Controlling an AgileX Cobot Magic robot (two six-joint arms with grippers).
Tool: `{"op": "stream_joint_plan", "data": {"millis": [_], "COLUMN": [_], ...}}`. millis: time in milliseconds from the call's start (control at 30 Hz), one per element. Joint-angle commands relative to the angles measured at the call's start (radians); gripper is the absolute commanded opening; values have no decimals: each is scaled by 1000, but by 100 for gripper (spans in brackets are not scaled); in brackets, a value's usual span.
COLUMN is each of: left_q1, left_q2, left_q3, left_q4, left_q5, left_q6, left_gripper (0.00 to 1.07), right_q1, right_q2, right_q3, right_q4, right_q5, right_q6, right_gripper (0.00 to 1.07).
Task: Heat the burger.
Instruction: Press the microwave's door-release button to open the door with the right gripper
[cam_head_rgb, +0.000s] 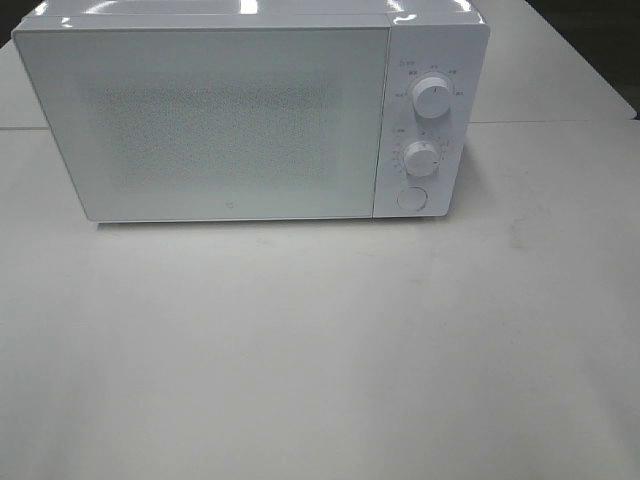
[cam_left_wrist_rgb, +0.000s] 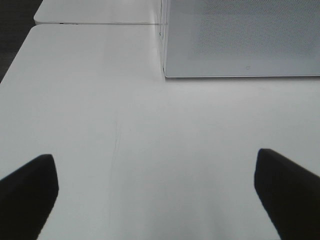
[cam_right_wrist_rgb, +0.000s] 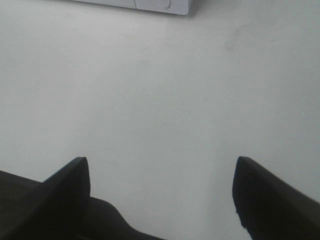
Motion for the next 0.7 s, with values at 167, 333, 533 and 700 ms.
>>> {"op": "stream_joint_plan", "data": {"millis": [167,333,533,700], "left_q1": [0,0,0,0], "left_q2": [-23,-23,-23,-23], "left_q3": [3,3,3,3], "left_q4": [-7,-7,-7,-7], "left_q5": [-9,-9,-9,-9], "left_q6": [-5,-5,-5,-5], "left_gripper": [100,100,100,100], "right_q1": [-74,-74,-74,-74], "right_q2": [-224,-299,-410,-509], "right_q3": [67,112,151,151], "right_q4": [-3,-11,-16,-18], "right_q5": [26,28,9,0], "right_q6": [-12,-12,-9,-8], "right_gripper": [75,75,75,75]}}
